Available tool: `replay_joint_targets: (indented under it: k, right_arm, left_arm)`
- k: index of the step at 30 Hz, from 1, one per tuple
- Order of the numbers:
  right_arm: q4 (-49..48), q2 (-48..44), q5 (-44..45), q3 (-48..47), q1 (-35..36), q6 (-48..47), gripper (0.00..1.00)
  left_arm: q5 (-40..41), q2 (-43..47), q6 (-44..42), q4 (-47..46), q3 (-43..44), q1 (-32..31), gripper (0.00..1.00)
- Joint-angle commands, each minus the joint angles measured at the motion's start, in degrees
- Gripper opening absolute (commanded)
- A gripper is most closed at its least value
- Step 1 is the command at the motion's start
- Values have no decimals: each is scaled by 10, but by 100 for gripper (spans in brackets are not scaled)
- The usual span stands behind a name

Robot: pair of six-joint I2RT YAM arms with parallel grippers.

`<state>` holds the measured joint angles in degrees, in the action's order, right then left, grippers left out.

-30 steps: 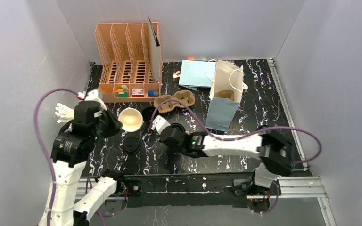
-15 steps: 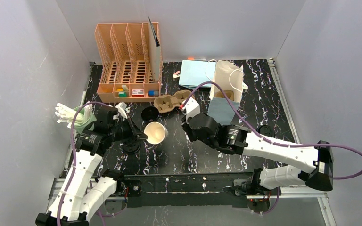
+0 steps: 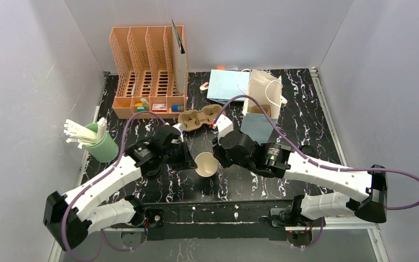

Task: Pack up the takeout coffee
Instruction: Close the cup lid on the coffee cup.

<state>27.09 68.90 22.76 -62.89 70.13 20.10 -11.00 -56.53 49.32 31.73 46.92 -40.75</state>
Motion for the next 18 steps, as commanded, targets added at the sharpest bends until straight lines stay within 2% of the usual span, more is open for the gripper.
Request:
replay_joint_targets:
  k: [1, 6, 11, 18]
  right_arm:
    - [4, -9, -33, -24, -4, 27, 7]
    - [-7, -36, -45, -4, -7, 39, 6]
    - [-15, -63, -44, 16, -9, 46, 6]
    - [-10, -73, -41, 12, -12, 44, 6]
  left_arm:
    - [64, -66, -6, -39, -2, -18, 0]
    - [73, -133, -21, -27, 25, -17, 3]
    - [53, -177, -21, -20, 41, -18, 12]
    - [62, -167, -19, -14, 84, -17, 19]
